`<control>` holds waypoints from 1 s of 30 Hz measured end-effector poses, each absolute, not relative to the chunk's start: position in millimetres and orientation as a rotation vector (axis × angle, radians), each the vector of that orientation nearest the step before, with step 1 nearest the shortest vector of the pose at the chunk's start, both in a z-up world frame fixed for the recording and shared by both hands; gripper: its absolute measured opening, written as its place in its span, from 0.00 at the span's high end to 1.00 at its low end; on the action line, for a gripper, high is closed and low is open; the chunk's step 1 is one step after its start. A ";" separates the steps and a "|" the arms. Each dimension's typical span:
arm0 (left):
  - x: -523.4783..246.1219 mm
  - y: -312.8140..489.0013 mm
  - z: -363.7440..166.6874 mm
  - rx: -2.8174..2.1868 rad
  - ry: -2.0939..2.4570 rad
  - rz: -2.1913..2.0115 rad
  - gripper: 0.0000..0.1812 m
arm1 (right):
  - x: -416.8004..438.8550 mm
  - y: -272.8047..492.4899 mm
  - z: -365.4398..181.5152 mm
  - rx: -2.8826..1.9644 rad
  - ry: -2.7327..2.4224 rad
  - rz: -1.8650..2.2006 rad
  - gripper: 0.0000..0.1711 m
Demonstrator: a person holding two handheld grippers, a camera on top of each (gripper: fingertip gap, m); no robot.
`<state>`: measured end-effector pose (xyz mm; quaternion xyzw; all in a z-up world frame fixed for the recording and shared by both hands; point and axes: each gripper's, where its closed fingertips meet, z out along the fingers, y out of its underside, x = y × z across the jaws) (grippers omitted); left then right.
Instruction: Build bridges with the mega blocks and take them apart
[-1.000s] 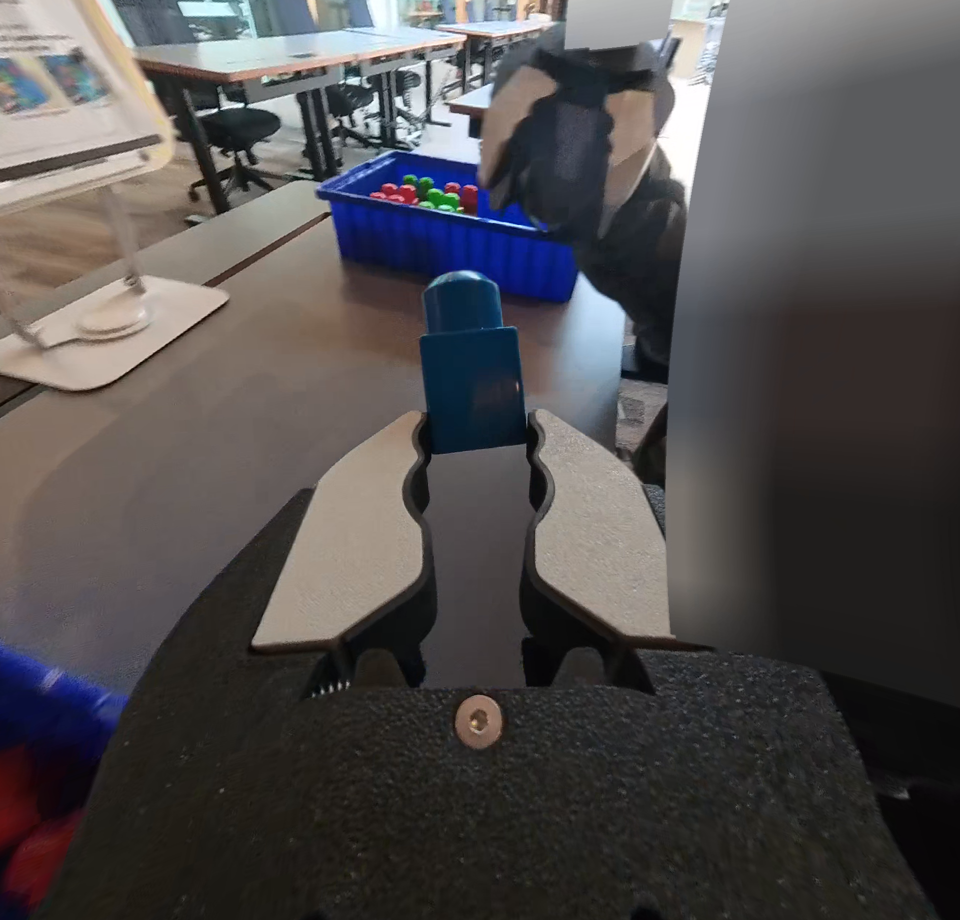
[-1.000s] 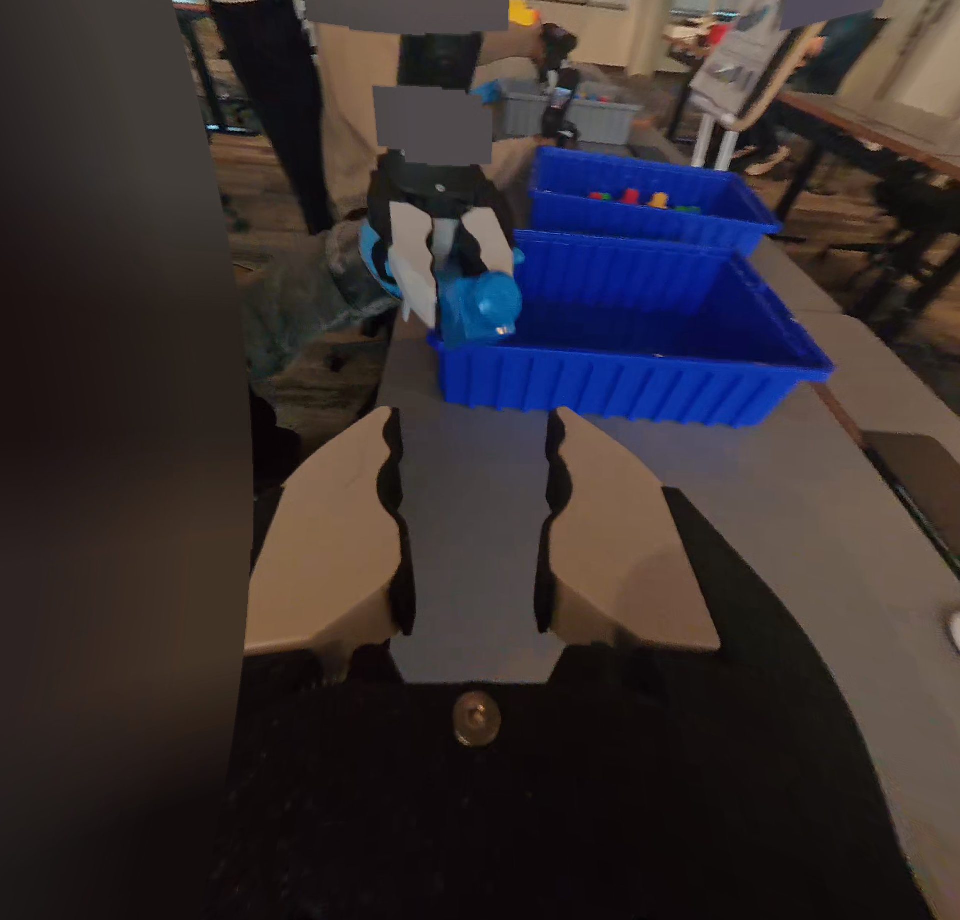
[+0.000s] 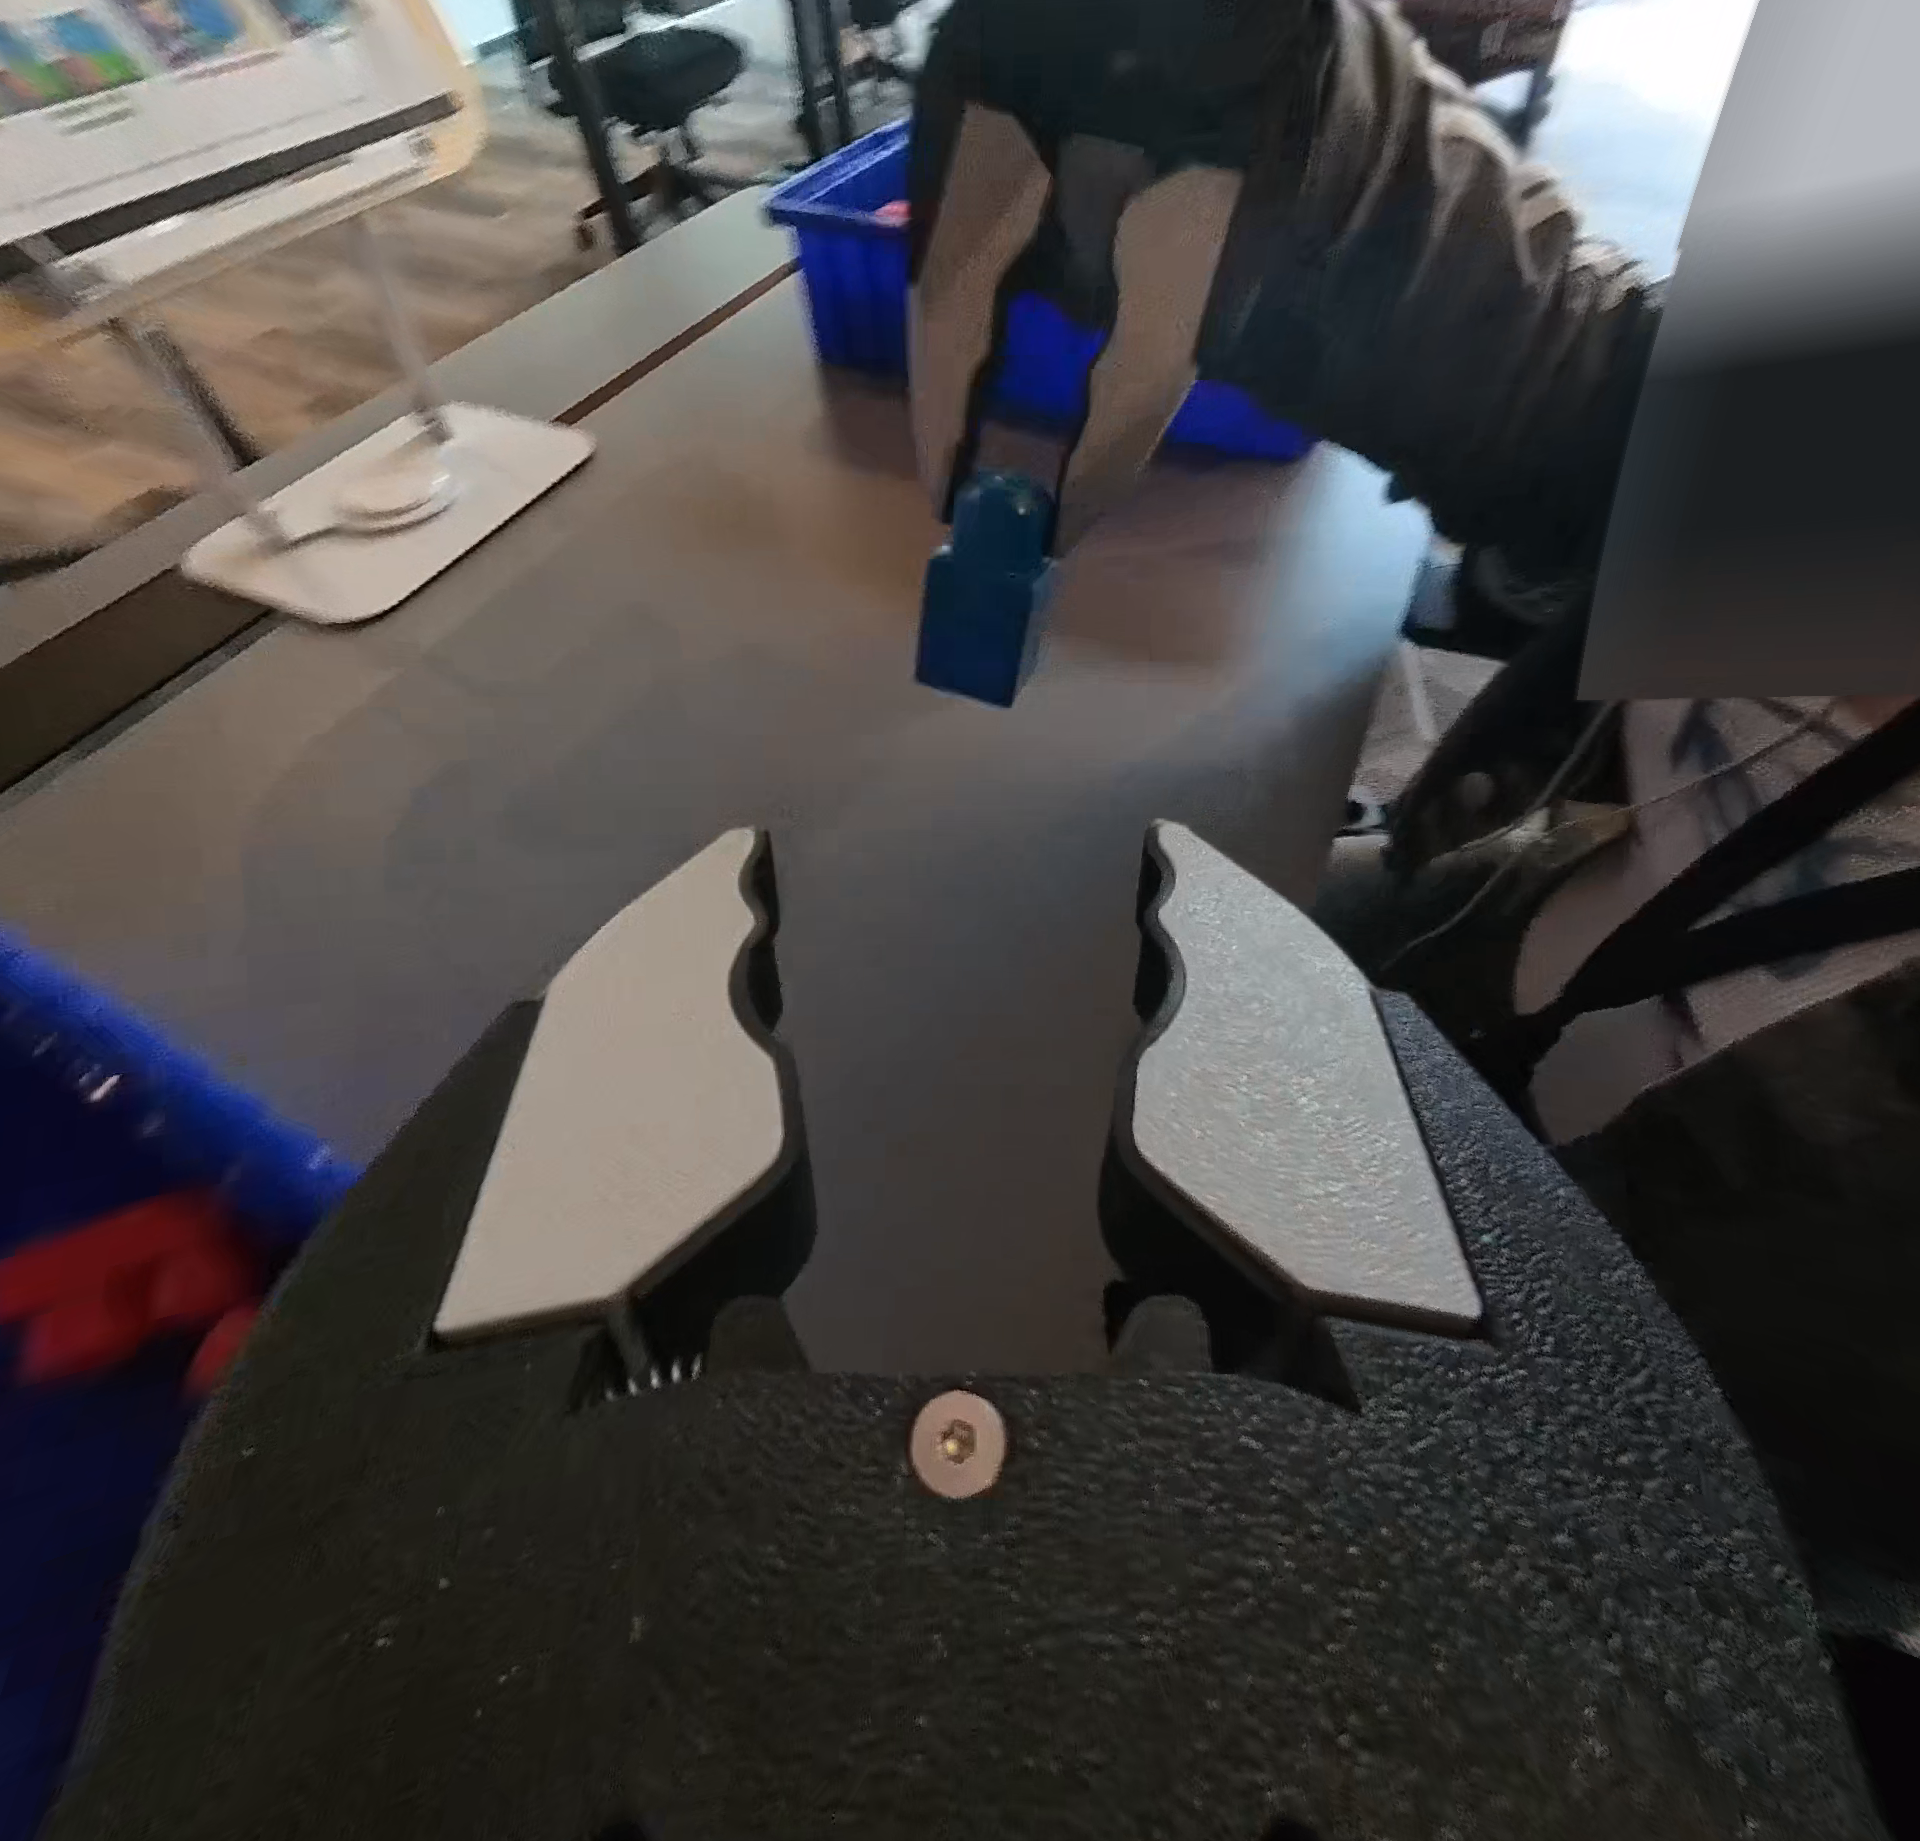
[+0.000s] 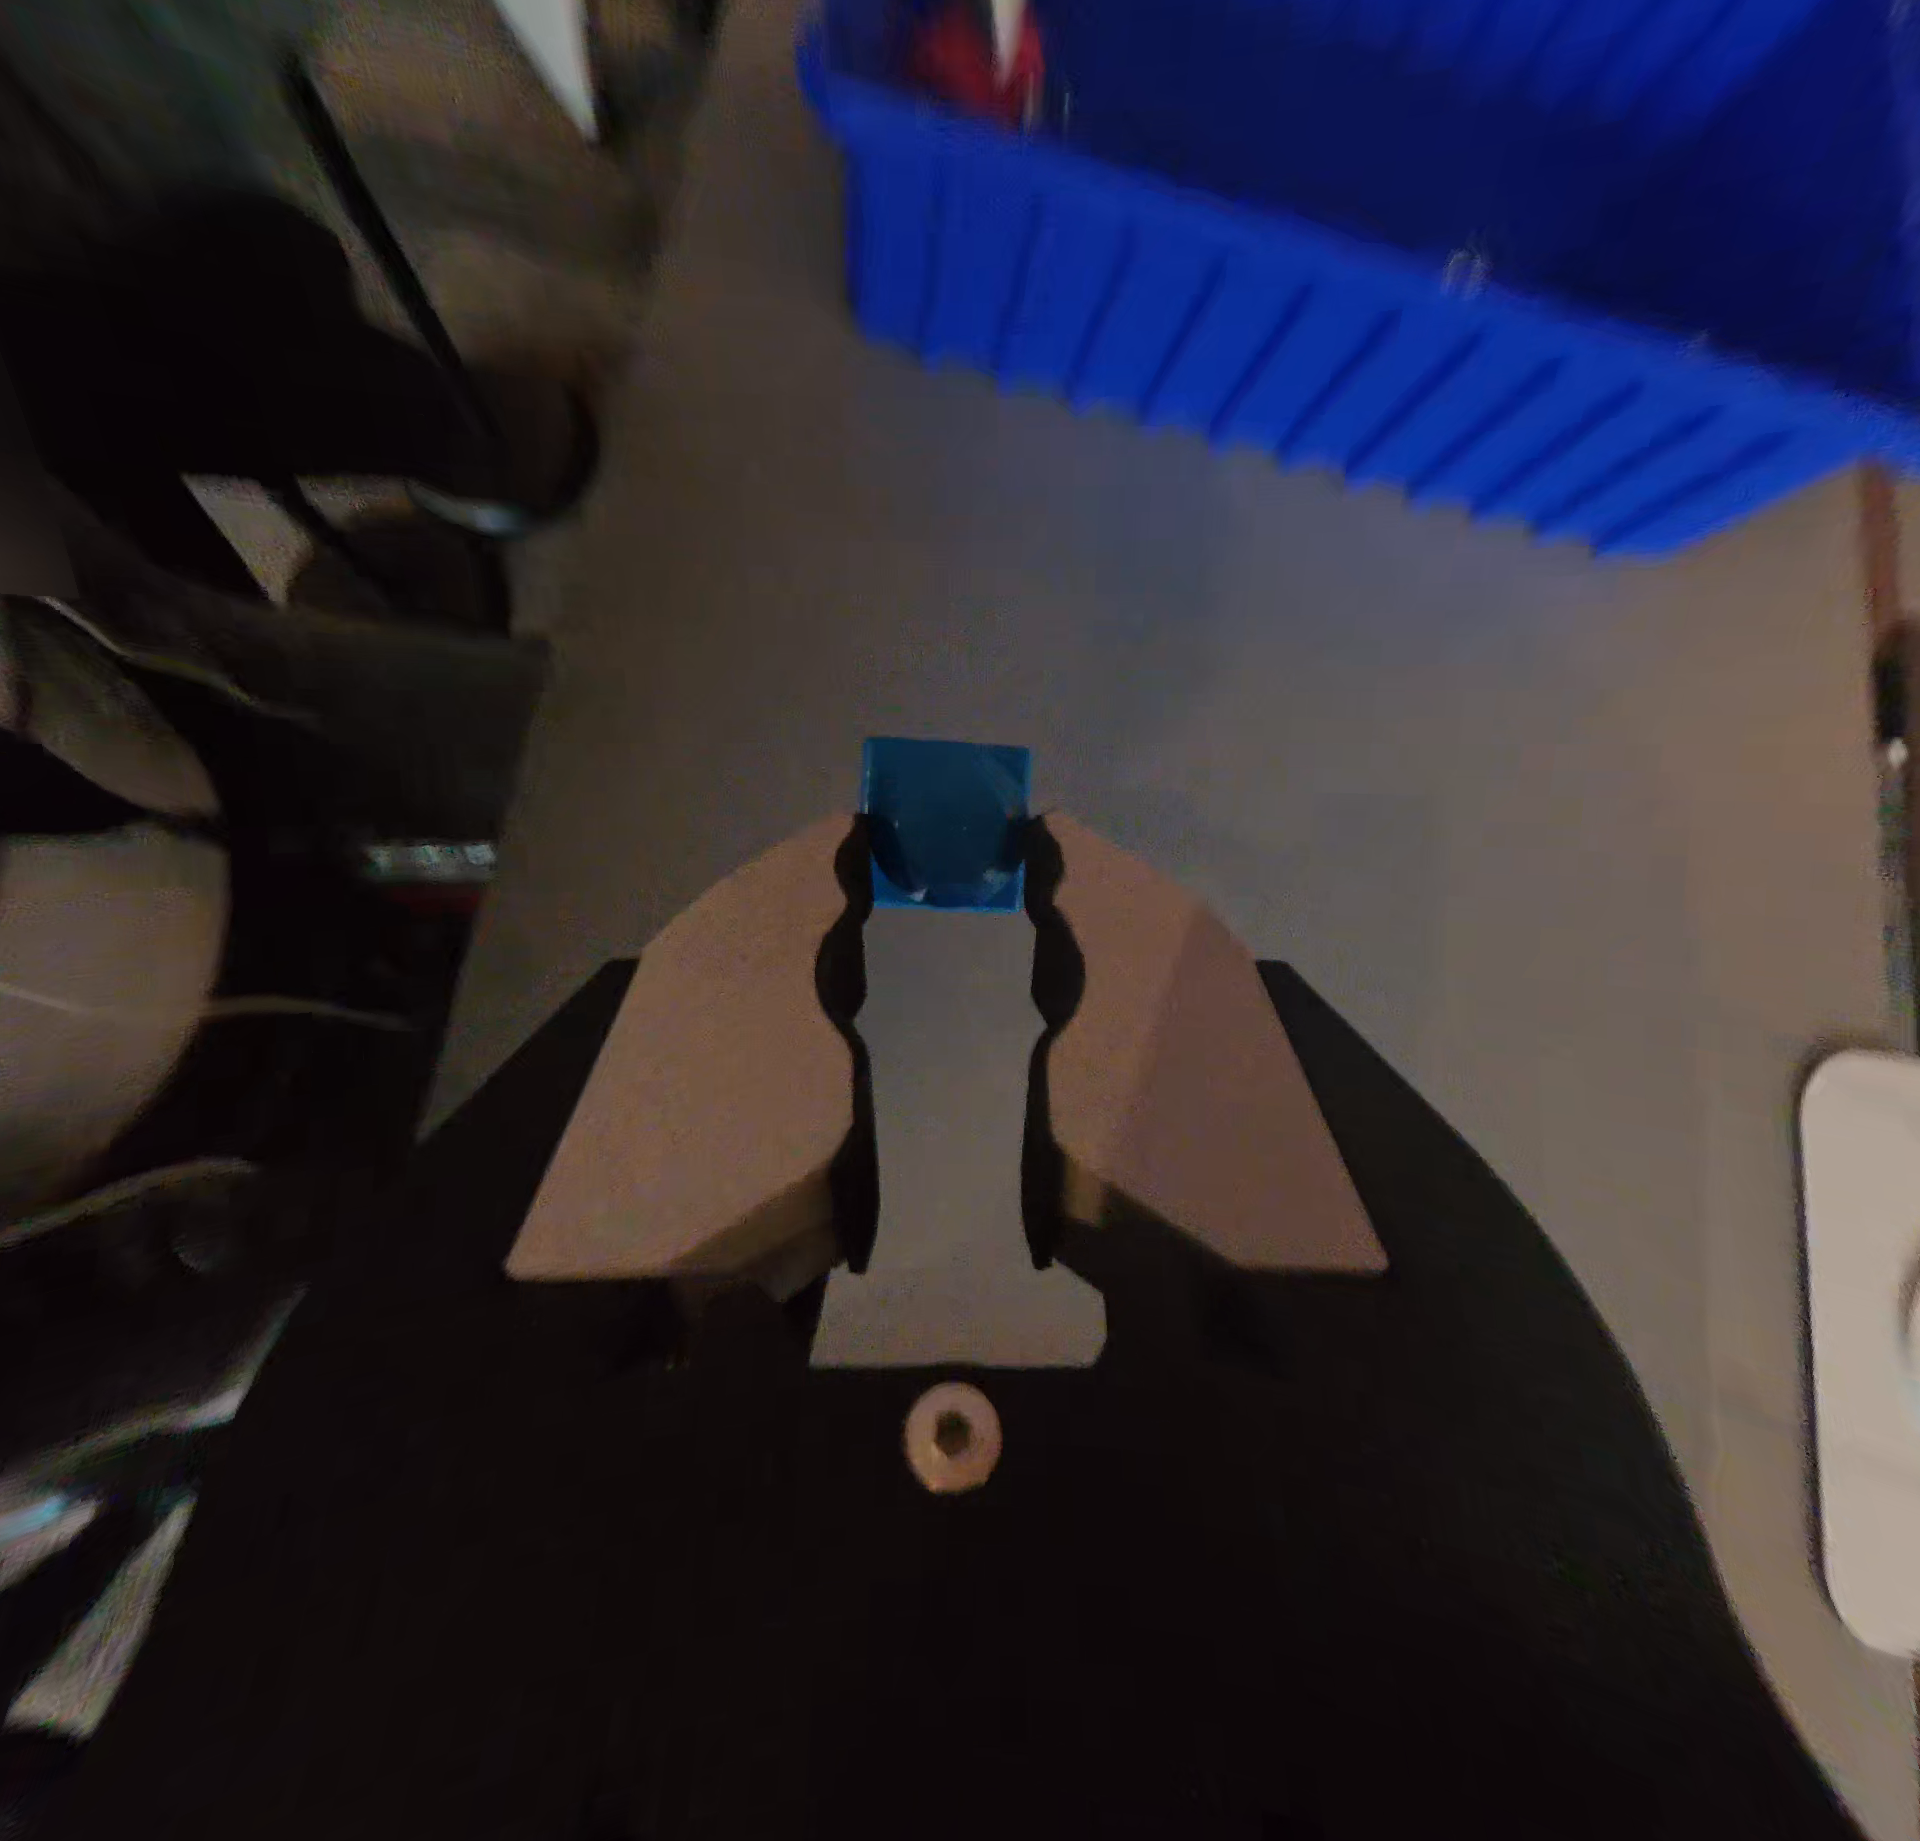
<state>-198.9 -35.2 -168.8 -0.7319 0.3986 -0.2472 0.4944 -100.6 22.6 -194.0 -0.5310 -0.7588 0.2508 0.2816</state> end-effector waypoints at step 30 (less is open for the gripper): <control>-299.5 -80.8 -201.4 -2.038 0.635 -0.165 0.70 | -67.8 69.3 -307.7 -1.780 -2.100 0.481 0.83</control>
